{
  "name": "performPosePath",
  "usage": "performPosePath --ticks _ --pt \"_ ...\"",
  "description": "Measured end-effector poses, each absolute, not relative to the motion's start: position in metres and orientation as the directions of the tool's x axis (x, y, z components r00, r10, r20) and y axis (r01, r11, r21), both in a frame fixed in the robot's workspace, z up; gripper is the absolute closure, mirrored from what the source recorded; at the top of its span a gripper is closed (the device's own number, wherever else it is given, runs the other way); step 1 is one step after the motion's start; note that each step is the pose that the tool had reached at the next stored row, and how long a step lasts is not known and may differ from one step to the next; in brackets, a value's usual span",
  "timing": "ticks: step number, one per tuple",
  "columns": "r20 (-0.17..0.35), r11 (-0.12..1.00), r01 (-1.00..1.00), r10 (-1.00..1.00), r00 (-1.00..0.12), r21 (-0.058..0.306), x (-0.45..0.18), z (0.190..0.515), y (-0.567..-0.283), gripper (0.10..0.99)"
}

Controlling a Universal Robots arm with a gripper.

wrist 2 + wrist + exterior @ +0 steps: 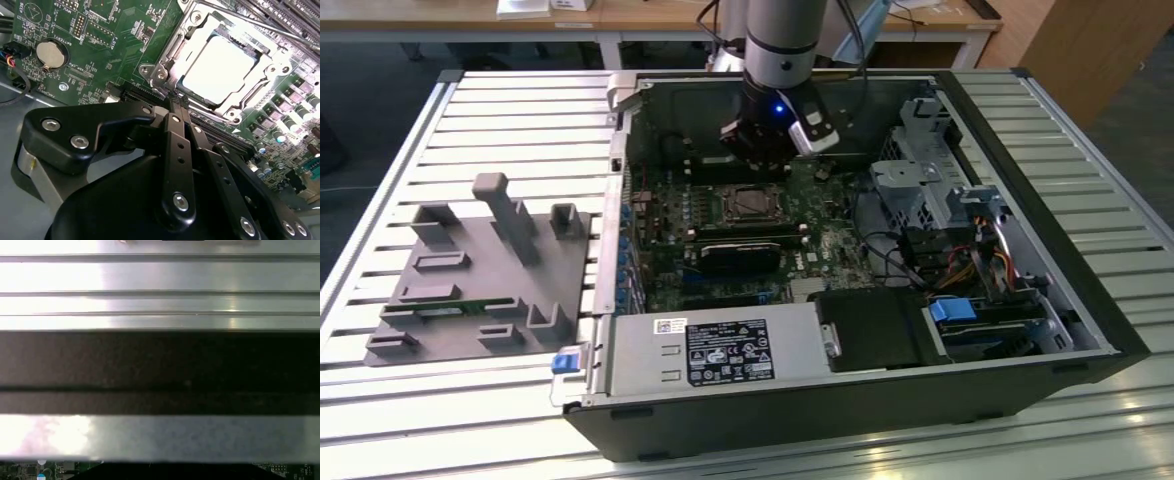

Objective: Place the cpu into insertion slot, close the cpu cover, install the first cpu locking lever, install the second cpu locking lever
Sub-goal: 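Install the second cpu locking lever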

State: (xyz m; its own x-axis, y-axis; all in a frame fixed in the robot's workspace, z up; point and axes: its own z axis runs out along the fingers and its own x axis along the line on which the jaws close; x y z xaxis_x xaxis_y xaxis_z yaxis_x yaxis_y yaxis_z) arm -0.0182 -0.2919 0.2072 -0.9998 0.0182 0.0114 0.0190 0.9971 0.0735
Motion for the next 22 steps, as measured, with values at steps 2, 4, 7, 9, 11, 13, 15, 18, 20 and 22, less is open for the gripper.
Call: performPosePath --ticks 2,4,7,9,11,13,15,18,20,22 --pt "0.011 0.997 0.019 0.018 -1.000 0.074 -0.018 0.207 -0.293 0.980" --pt "0.011 0.997 0.019 0.018 -1.000 0.074 -0.018 0.207 -0.294 0.980" --pt "0.011 0.997 0.019 0.018 -1.000 0.074 -0.018 0.207 -0.296 0.980" --pt "0.011 0.997 0.019 0.018 -1.000 0.074 -0.018 0.207 -0.297 0.980" --pt "0.011 0.997 0.019 0.018 -1.000 0.074 -0.018 0.207 -0.298 0.980" --pt "0.011 0.997 0.019 0.018 -1.000 0.074 -0.018 0.207 -0.298 0.980" --pt "0.012 0.997 0.019 0.018 -1.000 0.073 -0.018 0.208 -0.299 0.980" --pt "0.011 0.997 0.019 0.018 -1.000 0.074 -0.018 0.210 -0.298 0.980" --pt "0.011 0.997 0.019 0.018 -1.000 0.074 -0.018 0.215 -0.299 0.980" --pt "0.011 0.997 0.019 0.018 -1.000 0.074 -0.018 0.222 -0.299 0.980"
